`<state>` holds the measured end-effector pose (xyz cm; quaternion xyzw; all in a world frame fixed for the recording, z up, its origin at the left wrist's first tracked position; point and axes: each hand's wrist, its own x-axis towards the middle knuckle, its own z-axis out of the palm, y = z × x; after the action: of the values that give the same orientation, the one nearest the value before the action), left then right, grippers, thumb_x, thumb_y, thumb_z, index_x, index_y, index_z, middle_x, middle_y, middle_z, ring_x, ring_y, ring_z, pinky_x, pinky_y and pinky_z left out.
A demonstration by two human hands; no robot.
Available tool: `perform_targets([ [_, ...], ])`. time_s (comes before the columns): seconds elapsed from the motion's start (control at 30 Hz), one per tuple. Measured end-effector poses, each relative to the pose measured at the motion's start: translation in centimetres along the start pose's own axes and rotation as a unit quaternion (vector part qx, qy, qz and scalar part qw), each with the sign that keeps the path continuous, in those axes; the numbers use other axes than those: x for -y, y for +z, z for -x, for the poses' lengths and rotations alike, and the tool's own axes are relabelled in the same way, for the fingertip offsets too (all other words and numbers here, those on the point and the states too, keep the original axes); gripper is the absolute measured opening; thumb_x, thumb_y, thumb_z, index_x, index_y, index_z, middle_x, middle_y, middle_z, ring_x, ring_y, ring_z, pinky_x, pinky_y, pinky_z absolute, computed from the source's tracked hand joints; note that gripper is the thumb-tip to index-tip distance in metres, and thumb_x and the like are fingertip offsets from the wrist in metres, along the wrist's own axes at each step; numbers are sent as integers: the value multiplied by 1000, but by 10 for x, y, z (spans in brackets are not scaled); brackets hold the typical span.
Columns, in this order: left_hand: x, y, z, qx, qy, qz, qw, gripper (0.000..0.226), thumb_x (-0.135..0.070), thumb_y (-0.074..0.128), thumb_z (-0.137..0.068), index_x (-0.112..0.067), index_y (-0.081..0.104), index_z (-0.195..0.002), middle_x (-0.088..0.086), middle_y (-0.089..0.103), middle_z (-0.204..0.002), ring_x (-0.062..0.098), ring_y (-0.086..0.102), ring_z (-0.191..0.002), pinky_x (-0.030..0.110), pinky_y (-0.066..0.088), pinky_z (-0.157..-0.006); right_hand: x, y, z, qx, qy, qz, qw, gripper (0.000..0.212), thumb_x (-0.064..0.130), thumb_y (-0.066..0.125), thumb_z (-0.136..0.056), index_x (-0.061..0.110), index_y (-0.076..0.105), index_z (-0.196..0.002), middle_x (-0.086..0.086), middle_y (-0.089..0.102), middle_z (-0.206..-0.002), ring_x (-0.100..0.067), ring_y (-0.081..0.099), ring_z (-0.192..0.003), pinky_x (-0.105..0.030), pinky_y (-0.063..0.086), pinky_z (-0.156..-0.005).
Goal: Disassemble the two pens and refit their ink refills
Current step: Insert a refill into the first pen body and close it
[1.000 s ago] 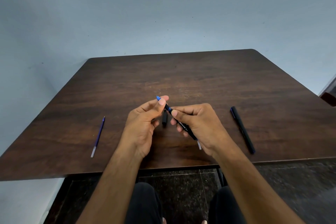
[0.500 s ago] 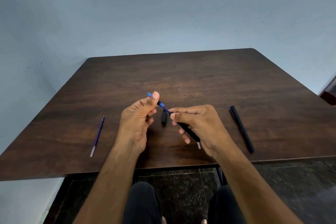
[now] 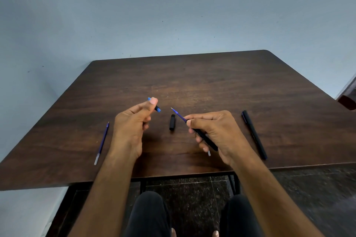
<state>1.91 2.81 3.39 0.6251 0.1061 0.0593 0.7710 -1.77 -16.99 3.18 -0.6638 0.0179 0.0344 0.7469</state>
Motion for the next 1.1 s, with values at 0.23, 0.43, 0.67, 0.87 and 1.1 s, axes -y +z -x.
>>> perform_targets([
  [0.23,12,-4,5,-43,61,-351,933,33,-39,91,-64,-28,75,-91,-11,70,-60,-6,61,-53,18,45,-54,2,-3,-3,-34,12,-3,999,10,2,73,-87,5,82,-88,-12,70,-66,-16,55,-47,-24,41,-36],
  [0.43,18,6,8,-45,69,-469,880,44,-45,86,-69,-28,72,-107,-1,74,-89,16,69,-85,32,56,-80,1,-4,-4,-46,8,2,999,8,4,73,-89,4,81,-90,-14,73,-71,-18,58,-50,-27,46,-39],
  [0.67,23,8,8,-39,50,-470,880,55,-47,86,-68,-25,70,-116,1,74,-102,20,68,-97,36,55,-87,-1,-4,-5,-46,12,12,999,8,4,72,-90,4,80,-91,-15,73,-72,-18,58,-50,-27,47,-39],
  [0.87,20,6,10,-36,47,-464,884,56,-49,85,-68,-25,70,-116,4,74,-105,20,68,-96,35,56,-87,-2,0,-4,-41,8,10,999,9,4,72,-89,5,81,-89,-14,73,-70,-18,58,-49,-27,46,-38],
  [1.1,11,4,17,-34,103,-410,905,28,-43,79,-79,-30,75,-103,-15,69,-77,-8,61,-71,9,37,-57,-6,3,-7,-32,21,-5,999,8,5,75,-86,4,81,-82,-15,74,-70,-19,58,-49,-25,43,-38],
])
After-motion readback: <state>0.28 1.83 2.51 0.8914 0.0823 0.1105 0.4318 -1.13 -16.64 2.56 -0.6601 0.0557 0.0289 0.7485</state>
